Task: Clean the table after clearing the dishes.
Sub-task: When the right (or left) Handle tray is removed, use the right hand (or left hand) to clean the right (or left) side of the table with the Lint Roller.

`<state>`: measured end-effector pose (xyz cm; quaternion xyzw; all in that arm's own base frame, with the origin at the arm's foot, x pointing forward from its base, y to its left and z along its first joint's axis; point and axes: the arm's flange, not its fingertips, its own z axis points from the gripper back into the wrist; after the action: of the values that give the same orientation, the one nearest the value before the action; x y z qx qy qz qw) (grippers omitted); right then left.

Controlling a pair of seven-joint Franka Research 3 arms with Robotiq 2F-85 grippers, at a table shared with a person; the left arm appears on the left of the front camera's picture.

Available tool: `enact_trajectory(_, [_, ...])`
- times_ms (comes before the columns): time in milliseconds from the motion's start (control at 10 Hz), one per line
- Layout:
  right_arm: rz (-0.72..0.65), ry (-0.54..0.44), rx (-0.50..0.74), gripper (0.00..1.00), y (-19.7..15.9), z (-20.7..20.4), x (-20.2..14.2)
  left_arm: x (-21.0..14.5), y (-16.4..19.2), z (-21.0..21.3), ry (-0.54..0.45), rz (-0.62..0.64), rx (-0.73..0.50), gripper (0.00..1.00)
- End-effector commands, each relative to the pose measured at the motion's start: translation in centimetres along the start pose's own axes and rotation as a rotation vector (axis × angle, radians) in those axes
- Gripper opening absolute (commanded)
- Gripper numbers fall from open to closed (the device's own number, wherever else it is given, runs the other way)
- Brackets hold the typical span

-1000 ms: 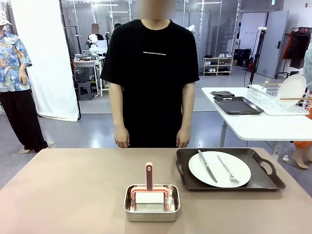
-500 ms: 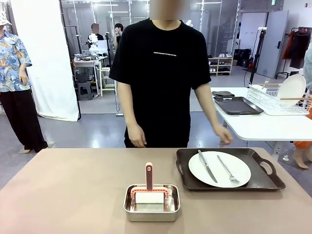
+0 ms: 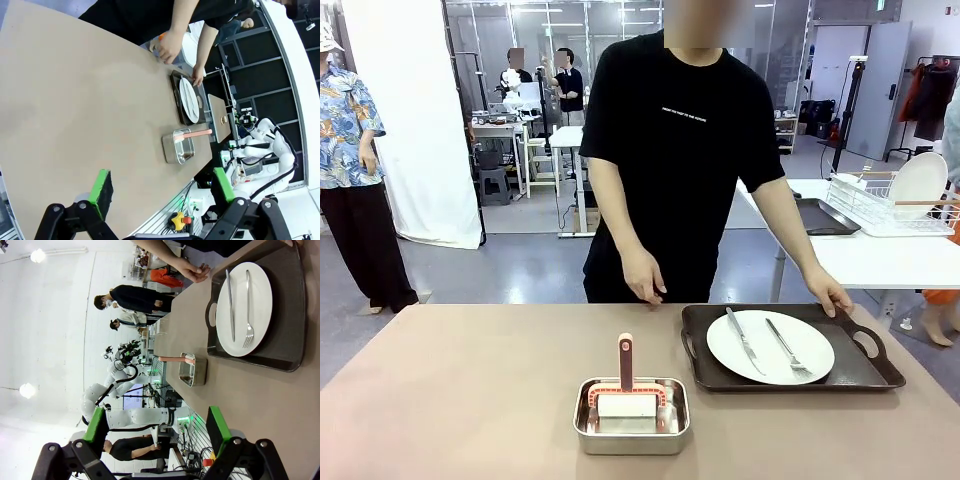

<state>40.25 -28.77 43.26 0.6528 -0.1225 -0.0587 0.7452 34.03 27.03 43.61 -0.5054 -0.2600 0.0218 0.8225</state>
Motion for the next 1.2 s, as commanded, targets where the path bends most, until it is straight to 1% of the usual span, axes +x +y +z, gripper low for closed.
enact_trajectory(0, [0.006, 0.0, 0.002, 1.0, 0.37, 0.03, -0.12, -0.34, -0.1, 0.15, -0.007, -0.008, -0.006, 1.0])
enact_trajectory(1100, [0.006, 0.0, 0.002, 1.0, 0.37, 0.03, -0.12, -0.34, -0.1, 0.15, -0.007, -0.008, -0.006, 1.0])
